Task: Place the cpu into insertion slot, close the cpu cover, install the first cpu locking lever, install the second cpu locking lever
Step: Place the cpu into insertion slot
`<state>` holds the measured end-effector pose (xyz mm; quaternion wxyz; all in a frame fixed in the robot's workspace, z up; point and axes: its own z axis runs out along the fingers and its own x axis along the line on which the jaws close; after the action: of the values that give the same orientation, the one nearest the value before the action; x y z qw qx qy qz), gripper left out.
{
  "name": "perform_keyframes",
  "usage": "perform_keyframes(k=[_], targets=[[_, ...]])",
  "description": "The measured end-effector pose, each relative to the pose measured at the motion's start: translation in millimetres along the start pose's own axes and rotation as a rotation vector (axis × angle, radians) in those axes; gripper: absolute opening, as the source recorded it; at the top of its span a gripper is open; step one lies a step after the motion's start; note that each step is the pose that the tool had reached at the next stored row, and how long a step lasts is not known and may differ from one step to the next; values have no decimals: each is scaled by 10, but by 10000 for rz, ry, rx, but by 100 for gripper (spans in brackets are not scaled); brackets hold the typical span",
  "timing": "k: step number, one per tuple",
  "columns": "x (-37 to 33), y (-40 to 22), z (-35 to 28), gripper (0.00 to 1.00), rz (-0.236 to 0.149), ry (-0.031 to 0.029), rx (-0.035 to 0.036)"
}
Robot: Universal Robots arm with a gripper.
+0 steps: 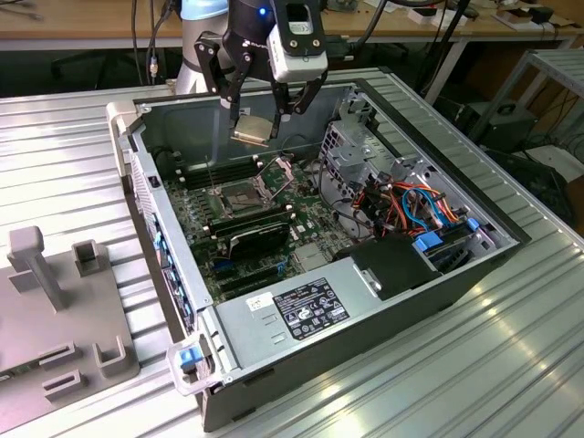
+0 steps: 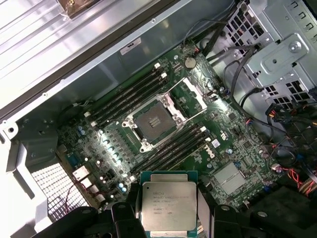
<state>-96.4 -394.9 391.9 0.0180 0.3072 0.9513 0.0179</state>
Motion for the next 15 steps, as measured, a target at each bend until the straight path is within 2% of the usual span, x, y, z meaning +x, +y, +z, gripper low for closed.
perform_keyframes(k=[5, 9, 12, 15], targets=[[0, 0, 1, 55, 375, -17, 8], [-1, 1, 2, 55, 1025, -47, 24], [-2, 3, 4, 55, 1692, -76, 39], [-6, 6, 5, 55, 1960, -89, 46]])
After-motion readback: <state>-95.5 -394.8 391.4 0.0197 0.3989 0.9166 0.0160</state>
